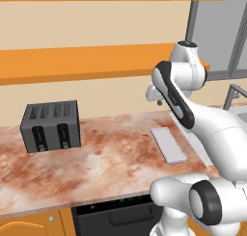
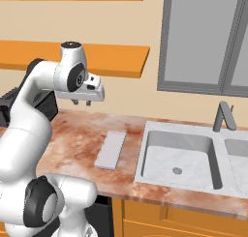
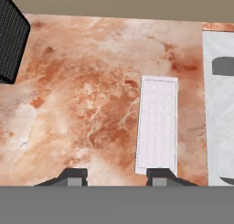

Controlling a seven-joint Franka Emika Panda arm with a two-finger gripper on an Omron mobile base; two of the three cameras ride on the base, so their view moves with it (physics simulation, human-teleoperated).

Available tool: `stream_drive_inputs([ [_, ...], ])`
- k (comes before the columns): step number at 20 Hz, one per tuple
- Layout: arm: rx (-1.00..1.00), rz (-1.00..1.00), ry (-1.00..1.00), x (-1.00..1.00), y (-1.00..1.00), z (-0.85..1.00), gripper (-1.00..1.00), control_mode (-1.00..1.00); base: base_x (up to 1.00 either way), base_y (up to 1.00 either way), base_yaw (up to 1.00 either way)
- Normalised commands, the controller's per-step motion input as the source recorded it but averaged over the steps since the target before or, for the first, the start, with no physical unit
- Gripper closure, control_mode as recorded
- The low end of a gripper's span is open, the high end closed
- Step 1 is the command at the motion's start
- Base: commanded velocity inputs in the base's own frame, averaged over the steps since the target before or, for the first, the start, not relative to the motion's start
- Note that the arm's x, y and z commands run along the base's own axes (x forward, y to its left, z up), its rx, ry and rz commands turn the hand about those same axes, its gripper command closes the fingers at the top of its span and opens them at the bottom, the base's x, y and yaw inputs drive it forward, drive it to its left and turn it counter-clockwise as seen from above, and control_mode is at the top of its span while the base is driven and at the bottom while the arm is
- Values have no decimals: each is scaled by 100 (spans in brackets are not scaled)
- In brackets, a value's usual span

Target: The ice cube tray has been filled with water. Take the tray and place it in the freezer to make ice. Close the freezer door after placing the tray.

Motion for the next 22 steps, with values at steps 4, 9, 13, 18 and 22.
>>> stream_drive_inputs([
  [4,0,1,0,-20,-1,-4,-100,-100,0,0,0],
  [9,0,9,-3,-11,0,-33,-100,-100,0,0,0],
  [13,-2,5,-10,-8,0,-36,-100,-100,0,0,0],
  [18,-10,0,-5,-6,-7,-48,-100,-100,0,0,0],
  [22,-11,0,-2,0,-25,-48,-100,-100,0,0,0],
])
